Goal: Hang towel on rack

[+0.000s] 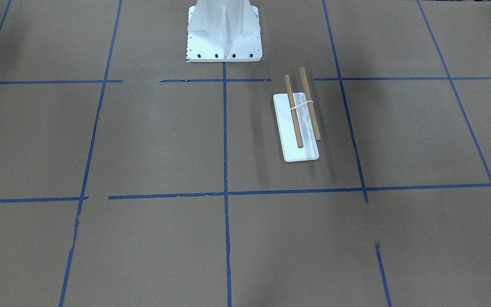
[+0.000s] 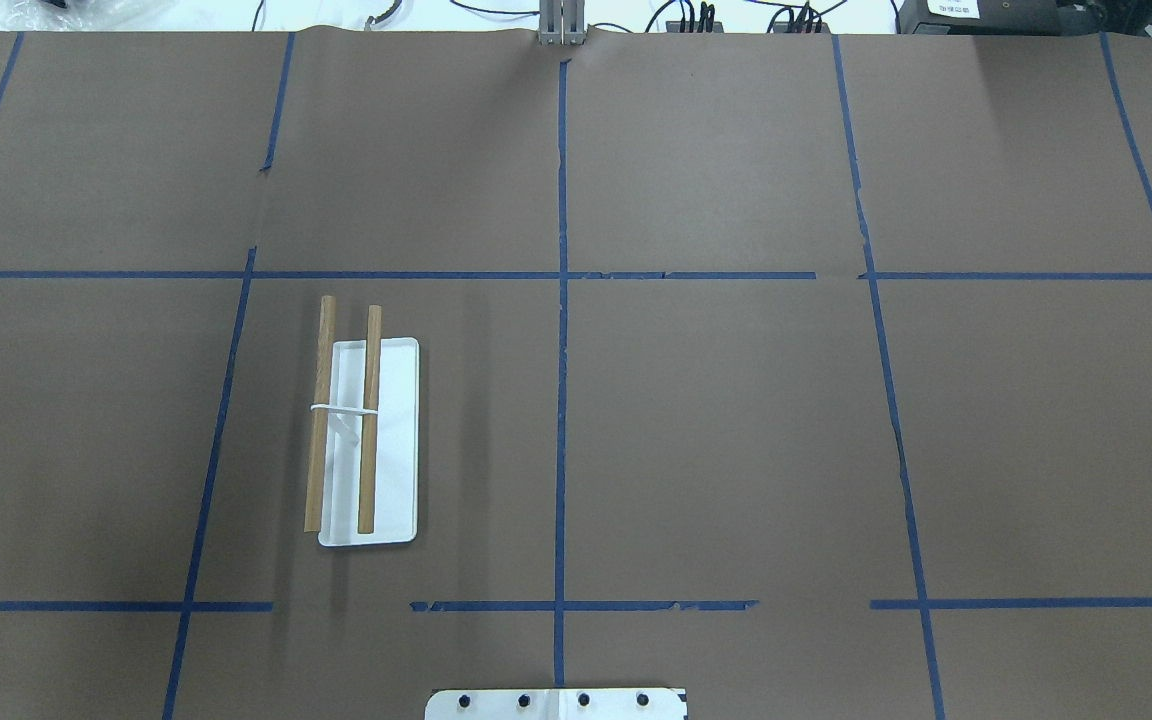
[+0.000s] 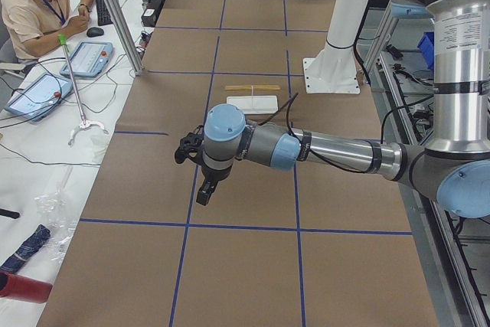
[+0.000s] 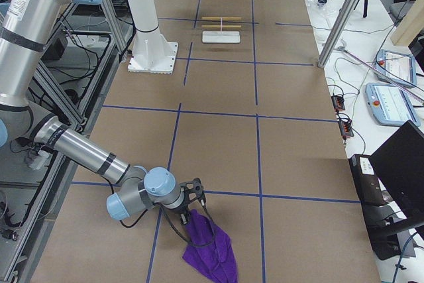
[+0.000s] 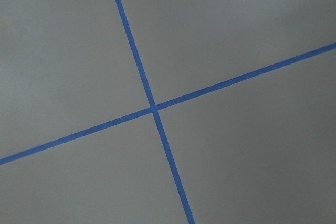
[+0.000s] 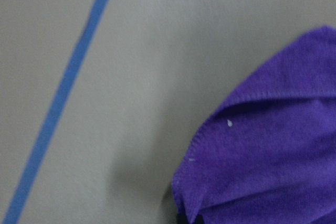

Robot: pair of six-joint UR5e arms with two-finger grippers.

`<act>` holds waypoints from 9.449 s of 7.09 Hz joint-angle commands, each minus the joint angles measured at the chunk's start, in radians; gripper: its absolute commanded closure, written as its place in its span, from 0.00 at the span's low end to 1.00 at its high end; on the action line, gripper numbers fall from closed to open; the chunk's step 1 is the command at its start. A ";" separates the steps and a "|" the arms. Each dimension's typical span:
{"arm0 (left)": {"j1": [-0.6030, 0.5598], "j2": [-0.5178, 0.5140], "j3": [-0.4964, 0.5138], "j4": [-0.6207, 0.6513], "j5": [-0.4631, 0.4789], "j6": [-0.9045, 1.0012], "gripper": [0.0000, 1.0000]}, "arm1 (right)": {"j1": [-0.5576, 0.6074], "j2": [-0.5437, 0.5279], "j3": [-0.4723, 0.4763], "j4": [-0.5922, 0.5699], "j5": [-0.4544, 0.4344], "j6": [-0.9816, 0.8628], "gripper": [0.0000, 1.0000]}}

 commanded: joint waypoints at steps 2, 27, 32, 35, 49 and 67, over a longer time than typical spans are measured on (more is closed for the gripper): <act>0.003 -0.103 -0.001 -0.035 -0.001 -0.014 0.00 | 0.100 0.134 0.068 -0.053 0.186 0.006 1.00; 0.894 -0.852 0.116 -0.242 0.259 -2.015 0.31 | -0.782 0.972 0.631 -0.673 -0.460 0.312 1.00; 0.919 -0.842 0.103 -0.254 0.263 -2.038 1.00 | -0.781 0.970 0.648 -0.671 -0.458 0.313 1.00; 0.919 -0.840 0.100 -0.254 0.264 -2.034 1.00 | -0.810 0.966 0.647 -0.677 -0.431 0.338 0.62; 0.839 -0.219 -0.262 -0.288 0.263 -1.289 1.00 | -0.145 0.471 0.544 -1.211 -0.190 -0.314 0.00; 0.252 0.118 0.100 -0.272 -0.084 -0.383 0.00 | 0.173 0.277 0.315 -1.203 -0.070 -0.299 0.00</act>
